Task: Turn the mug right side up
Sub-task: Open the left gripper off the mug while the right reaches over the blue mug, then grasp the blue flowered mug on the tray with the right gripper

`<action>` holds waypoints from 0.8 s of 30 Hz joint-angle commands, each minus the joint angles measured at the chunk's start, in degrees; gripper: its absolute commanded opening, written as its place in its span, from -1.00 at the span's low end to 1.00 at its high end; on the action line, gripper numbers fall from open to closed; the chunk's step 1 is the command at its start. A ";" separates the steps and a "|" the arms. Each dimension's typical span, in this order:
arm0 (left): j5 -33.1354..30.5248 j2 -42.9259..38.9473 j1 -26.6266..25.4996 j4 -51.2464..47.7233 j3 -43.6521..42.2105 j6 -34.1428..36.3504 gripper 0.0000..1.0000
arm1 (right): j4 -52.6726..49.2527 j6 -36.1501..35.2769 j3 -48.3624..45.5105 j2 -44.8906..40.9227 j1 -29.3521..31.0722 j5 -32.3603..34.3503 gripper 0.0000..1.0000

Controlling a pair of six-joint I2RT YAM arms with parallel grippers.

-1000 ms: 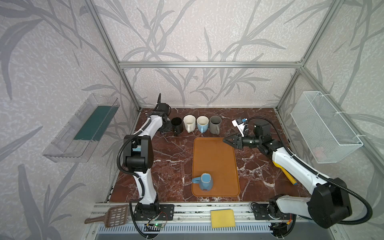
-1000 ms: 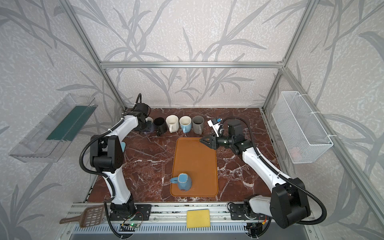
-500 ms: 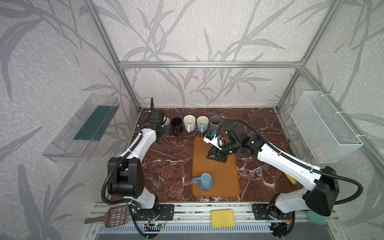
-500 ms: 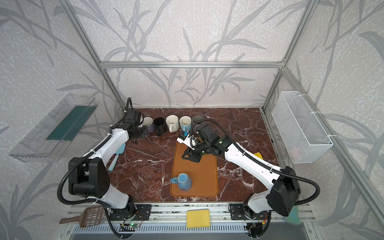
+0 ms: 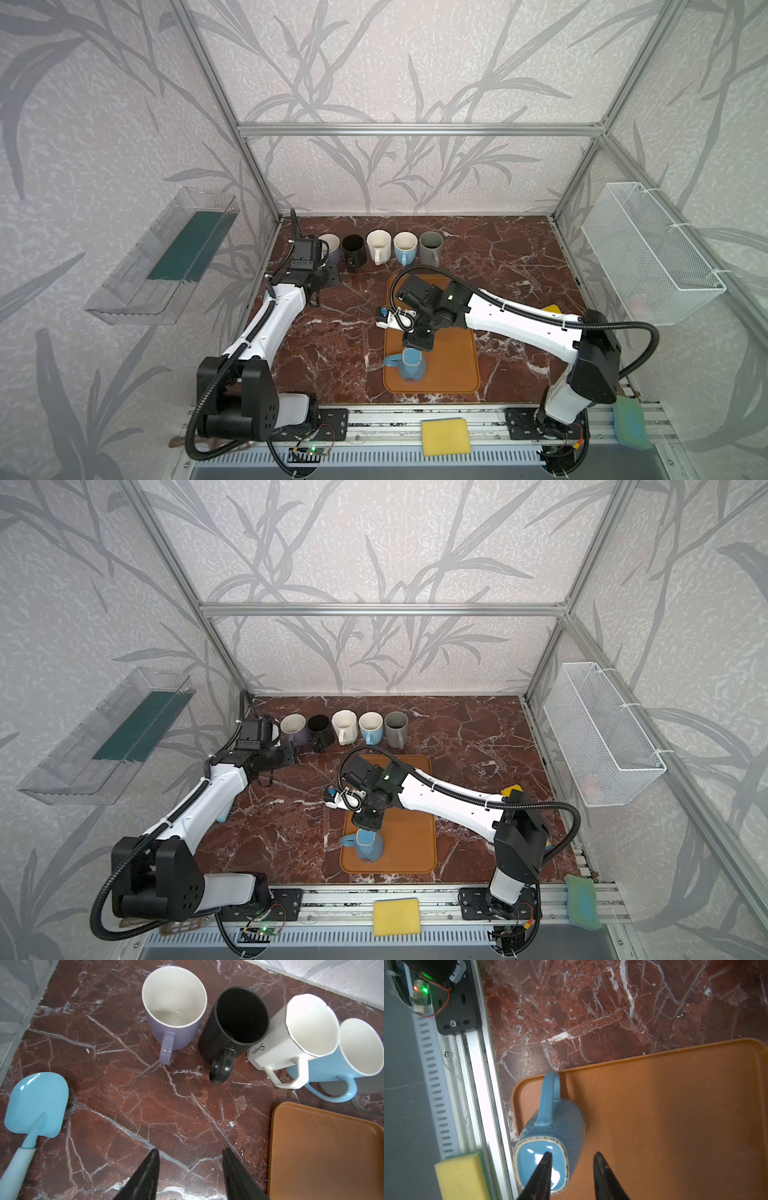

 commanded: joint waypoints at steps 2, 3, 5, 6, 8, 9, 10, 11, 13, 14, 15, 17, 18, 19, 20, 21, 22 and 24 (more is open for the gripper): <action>2.10 -0.70 -0.27 1.21 -1.70 -1.47 0.03 | -4.66 -1.59 3.72 2.62 2.23 3.78 -0.26; 2.20 -0.83 -0.28 1.21 -1.96 -1.55 0.03 | -5.26 -1.77 4.33 3.20 2.78 4.31 -0.26; 2.36 -1.01 -0.37 1.51 -2.42 -1.55 0.02 | -7.01 -1.77 5.97 4.48 3.66 5.34 -0.24; 2.41 -1.21 -0.38 1.55 -2.59 -1.55 0.02 | -7.76 -1.86 6.62 5.16 4.04 5.58 -0.23; 2.66 -1.30 -0.38 1.65 -2.65 -1.48 0.01 | -8.37 -2.04 7.06 6.06 4.75 6.68 -0.20; 2.82 -1.30 -0.38 1.65 -2.64 -1.51 0.01 | -8.64 -2.11 7.20 6.36 5.06 7.09 -0.18; 2.97 -1.32 -0.37 1.63 -2.78 -1.37 0.01 | -8.91 -2.20 7.33 6.69 5.28 7.21 -0.16; 3.14 -1.35 -0.38 1.68 -2.81 -1.38 0.01 | -9.18 -2.19 7.55 6.90 5.36 7.15 -0.16; 4.22 -1.30 -0.46 1.64 -2.67 -1.47 0.01 | -9.33 -2.12 7.51 6.94 5.58 7.21 -0.14; 4.75 -1.30 -0.61 1.65 -2.65 -1.55 0.00 | -9.38 -2.00 7.38 6.87 5.59 7.21 -0.14; 5.11 -1.42 -0.93 1.55 -2.72 -1.64 0.00 | -8.99 -1.88 6.92 6.43 5.54 7.12 -0.11; 5.66 -1.50 -1.96 1.55 -2.88 -1.44 0.00 | -8.06 -1.77 5.85 5.56 5.55 6.96 -0.04; 5.65 -1.50 -2.77 1.42 -2.79 -0.90 0.00 | -7.92 -1.77 5.47 5.24 5.54 6.69 -0.01; 5.10 -1.49 -3.44 0.90 -2.68 -0.52 0.00 | -8.02 -1.86 5.24 4.93 5.53 6.52 0.01; 4.40 -1.54 -4.15 0.31 -2.55 -0.24 0.00 | -8.07 -1.86 4.86 4.59 5.56 6.51 0.04; 4.22 -1.52 -4.71 -0.03 -2.42 -0.28 0.00 | -7.79 -1.90 4.33 4.11 5.54 6.51 0.07; 4.30 -1.57 -5.28 -0.15 -2.43 -0.24 0.00 | -7.61 -1.86 3.76 3.71 5.53 6.51 0.11; 4.20 -1.85 -6.60 -0.18 -2.46 -0.41 0.00 | -7.01 -1.99 2.66 2.79 5.54 6.20 0.23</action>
